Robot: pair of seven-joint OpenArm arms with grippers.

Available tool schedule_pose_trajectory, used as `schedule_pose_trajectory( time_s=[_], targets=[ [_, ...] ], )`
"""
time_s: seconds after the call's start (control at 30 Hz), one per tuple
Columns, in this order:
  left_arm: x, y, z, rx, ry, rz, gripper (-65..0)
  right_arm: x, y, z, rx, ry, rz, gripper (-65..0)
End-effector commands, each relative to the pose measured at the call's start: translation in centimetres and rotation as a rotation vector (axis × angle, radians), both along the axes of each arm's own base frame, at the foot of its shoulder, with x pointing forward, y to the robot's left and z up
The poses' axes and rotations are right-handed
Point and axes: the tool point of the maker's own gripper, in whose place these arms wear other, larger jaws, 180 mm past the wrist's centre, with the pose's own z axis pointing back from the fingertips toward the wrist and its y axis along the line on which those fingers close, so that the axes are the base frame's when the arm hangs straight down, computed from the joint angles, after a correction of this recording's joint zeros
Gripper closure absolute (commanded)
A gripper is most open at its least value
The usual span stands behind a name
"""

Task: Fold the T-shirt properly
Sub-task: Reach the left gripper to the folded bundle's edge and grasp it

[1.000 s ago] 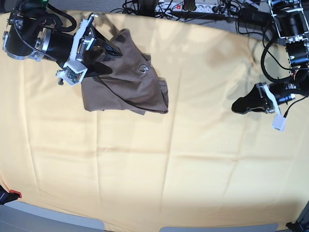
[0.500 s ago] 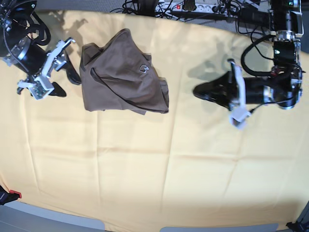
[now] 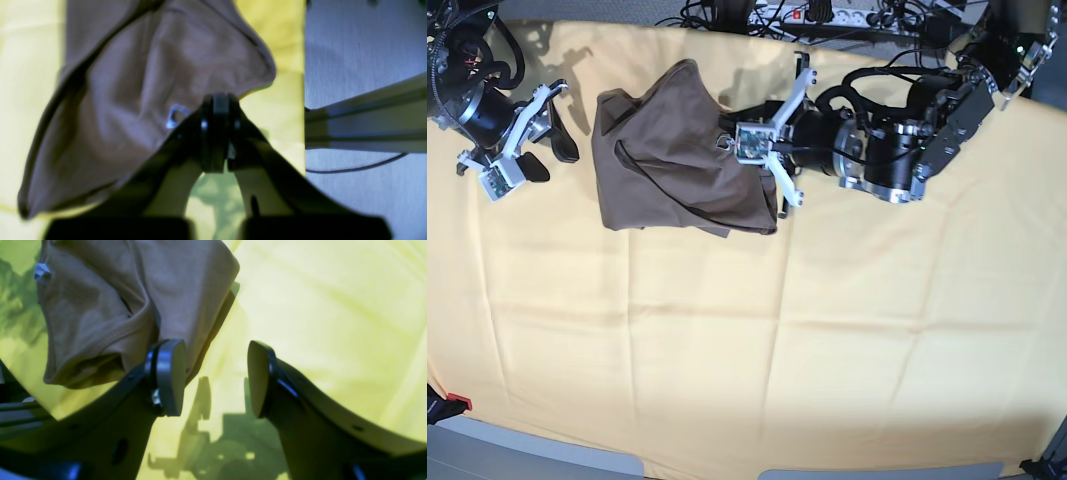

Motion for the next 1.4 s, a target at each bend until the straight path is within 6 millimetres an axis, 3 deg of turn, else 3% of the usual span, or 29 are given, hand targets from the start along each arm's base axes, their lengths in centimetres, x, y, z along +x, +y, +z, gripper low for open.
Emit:
schedule_pose_trajectory(
  time_s=[0.0, 0.07, 0.17, 0.3, 0.63, 0.9, 1.0, 1.13, 1.37],
  targets=[
    [0.1, -0.5, 0.9, -0.017, -0.034, -0.033, -9.5, 0.4, 0.2, 0.9, 0.009, -0.037, 0.012, -31.3],
    [-0.1, -1.0, 0.5, 0.011, -0.066, -0.078, -20.0, 0.3, 0.2, 0.9, 0.008, -0.036, 0.012, -31.3],
    [0.4, -1.4, 0.0, 0.044, -0.104, -0.114, -28.7, 0.3, 0.2, 0.9, 0.008, -0.036, 0.012, -31.3],
    [0.9, -2.0, -1.1, 0.076, -0.166, -0.150, -29.6, 0.1, 0.2, 0.7, 0.012, -0.028, 0.011, -31.3],
    [-0.9, -4.5, -3.1, 0.079, -0.301, -0.307, -30.0, -0.2, -0.3, 0.1, -0.023, -0.009, -0.007, -31.3],
    [0.0, -4.8, -4.7, 0.067, -0.328, -0.304, -29.8, -0.4, -0.3, -0.1, -0.019, -0.001, -0.008, -31.3],
    [0.3, -4.7, -4.9, 0.077, -0.336, -0.301, -20.7, -0.3, -0.2, 0.0, -0.015, -0.007, -0.008, -31.3],
    [0.3, -4.7, -4.9, 0.077, -0.338, -0.301, 0.0, -0.2, -0.1, 0.1, -0.010, -0.017, -0.008, -31.3],
    [-0.2, -5.1, -4.0, 0.052, -0.355, -0.314, 0.0, -0.2, -0.2, 0.1, -0.010, -0.016, -0.008, -31.2]
  ],
)
